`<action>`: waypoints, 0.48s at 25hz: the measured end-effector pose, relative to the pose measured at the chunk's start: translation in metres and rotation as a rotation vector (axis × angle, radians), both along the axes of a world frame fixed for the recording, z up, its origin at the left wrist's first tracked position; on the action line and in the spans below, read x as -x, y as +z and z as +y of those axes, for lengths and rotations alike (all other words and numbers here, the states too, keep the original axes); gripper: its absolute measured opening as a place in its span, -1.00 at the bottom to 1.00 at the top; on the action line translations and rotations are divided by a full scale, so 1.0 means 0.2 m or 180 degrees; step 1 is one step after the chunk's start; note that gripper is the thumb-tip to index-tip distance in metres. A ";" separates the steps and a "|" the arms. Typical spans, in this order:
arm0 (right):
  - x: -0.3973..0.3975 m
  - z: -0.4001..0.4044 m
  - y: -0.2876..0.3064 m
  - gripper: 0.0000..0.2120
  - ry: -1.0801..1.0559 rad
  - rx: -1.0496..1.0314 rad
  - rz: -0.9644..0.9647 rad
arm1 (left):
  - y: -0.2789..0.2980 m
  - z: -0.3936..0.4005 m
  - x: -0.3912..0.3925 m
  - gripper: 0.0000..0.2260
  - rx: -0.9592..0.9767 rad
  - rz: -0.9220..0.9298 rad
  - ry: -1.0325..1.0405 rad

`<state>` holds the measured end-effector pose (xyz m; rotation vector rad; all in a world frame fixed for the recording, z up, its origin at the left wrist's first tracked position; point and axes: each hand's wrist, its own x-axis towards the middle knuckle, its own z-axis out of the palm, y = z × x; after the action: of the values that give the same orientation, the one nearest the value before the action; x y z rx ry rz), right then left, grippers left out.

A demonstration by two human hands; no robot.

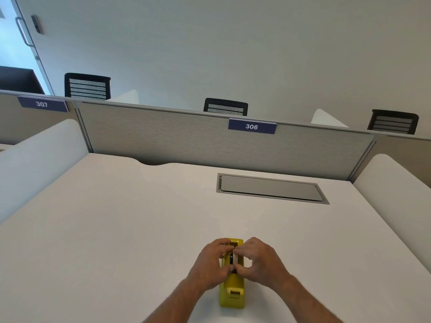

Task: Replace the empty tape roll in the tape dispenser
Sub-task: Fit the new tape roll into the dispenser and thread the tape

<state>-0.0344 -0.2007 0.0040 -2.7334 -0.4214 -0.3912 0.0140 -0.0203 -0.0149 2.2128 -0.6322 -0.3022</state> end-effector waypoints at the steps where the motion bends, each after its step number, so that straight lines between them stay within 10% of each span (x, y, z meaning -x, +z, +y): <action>1: 0.00 0.00 0.00 -0.86 -0.0020 -0.0005 0.0008 | 0.00 0.00 0.00 -0.54 0.0010 0.0002 0.0006; 12: -0.03 -0.02 0.01 -0.82 -0.0108 -0.0178 0.0185 | 0.00 -0.01 -0.01 -0.61 0.0129 -0.0041 0.0033</action>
<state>-0.0281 -0.2043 0.0059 -2.6932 -0.3438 -0.3266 0.0154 -0.0215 -0.0146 2.1801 -0.6284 -0.2679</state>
